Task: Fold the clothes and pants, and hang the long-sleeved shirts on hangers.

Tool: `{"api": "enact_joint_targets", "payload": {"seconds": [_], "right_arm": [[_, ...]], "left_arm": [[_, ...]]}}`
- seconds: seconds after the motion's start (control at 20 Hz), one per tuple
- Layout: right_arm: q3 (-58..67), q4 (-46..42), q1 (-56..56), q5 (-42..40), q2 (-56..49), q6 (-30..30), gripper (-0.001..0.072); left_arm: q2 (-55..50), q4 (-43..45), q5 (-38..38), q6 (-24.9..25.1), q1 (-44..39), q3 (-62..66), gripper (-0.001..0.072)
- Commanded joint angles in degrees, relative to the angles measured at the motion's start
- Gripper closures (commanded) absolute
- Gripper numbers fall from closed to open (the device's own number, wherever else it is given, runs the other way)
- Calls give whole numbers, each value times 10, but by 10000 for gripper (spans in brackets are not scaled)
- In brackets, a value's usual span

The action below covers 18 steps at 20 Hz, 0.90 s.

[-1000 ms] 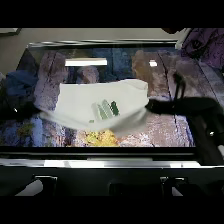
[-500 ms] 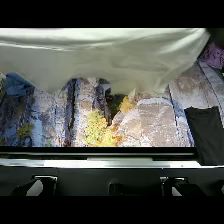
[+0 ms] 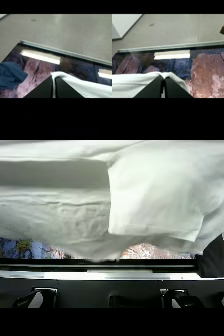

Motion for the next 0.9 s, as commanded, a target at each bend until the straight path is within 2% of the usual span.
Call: {"api": "enact_joint_targets", "payload": {"seconds": [0.0, 0.15, 0.35, 0.5, 0.65, 0.75, 0.85], "right_arm": [[3, -11, 0, -22, -93, 24, 681], [2, -5, 0, -24, -230, 24, 681], [2, 12, 0, -5, -413, 23, 681], [2, 13, 0, 46, -534, 26, 681], [2, 25, 0, 116, -624, 59, 680], [2, 42, 0, 146, -664, 75, 680], [2, 58, 0, 155, -689, 85, 676]], "left_arm": [[-50, -36, -24, 21, -2, -60, 693], [-137, -36, 21, 41, -24, -156, 694], [-300, -34, 147, 40, -70, -235, 694], [-421, -35, 252, 40, -108, -234, 693], [-500, -42, 340, 38, -142, -234, 693], [-534, -47, 371, 38, -158, -233, 693], [-555, -68, 367, 38, -165, -231, 691]]}}
